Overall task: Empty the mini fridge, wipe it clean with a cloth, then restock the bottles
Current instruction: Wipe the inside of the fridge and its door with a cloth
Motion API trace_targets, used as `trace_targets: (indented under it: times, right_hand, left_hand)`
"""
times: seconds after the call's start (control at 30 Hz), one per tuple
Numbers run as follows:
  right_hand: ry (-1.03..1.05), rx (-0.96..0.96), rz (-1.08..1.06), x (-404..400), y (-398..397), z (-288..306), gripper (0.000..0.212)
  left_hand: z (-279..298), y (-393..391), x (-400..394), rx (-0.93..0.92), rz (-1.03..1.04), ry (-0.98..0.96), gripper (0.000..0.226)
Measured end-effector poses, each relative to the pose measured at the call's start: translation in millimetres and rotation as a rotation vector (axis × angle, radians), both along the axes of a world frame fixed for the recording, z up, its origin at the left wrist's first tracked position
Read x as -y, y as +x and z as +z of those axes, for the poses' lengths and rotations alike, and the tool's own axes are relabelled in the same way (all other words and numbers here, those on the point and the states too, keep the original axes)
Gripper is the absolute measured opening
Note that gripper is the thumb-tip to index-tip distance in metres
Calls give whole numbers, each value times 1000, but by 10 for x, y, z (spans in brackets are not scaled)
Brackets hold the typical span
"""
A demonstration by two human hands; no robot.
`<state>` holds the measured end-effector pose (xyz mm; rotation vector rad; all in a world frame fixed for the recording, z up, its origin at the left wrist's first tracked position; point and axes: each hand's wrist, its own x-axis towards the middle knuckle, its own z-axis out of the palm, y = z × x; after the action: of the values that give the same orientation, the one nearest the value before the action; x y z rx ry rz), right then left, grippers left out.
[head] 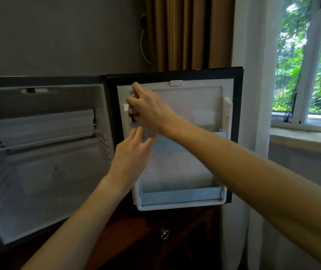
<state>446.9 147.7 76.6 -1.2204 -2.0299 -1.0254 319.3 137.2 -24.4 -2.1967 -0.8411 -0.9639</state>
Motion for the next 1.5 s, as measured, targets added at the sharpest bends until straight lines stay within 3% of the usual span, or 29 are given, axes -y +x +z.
trace_targets:
  times: [0.17,0.37,0.53,0.7,0.93,1.1,1.33,1.5]
  right_hand:
    - [-20,78,-69,288,634,-54,26]
    - [-47,87,-275,776,1681,-191,38]
    - [-75,61,-279,686,1551,-148,33]
    - [-92,192,-151,347,919,-81,28]
    - [-149,293,6,124,139,-10,48]
    - [-168,275,-60,349,533,-76,35]
    - [-191,101,-258,891,1538,-294,24]
    - [-200,92,-268,820,1349,-255,24]
  left_hand:
    - [18,-16,43,-17,26,7,53]
    - [66,37,13,1,-8,-54,50]
    - [35,57,-10,10,-4,-51,51]
    - [18,76,-8,16,7,-13,48]
    - [9,20,-27,16,5,-15,51]
    - [26,-36,35,-15,0,-17,53]
    - [46,-22,22,-9,-23,-48,50]
    - [10,-3,18,5,-18,-33,51]
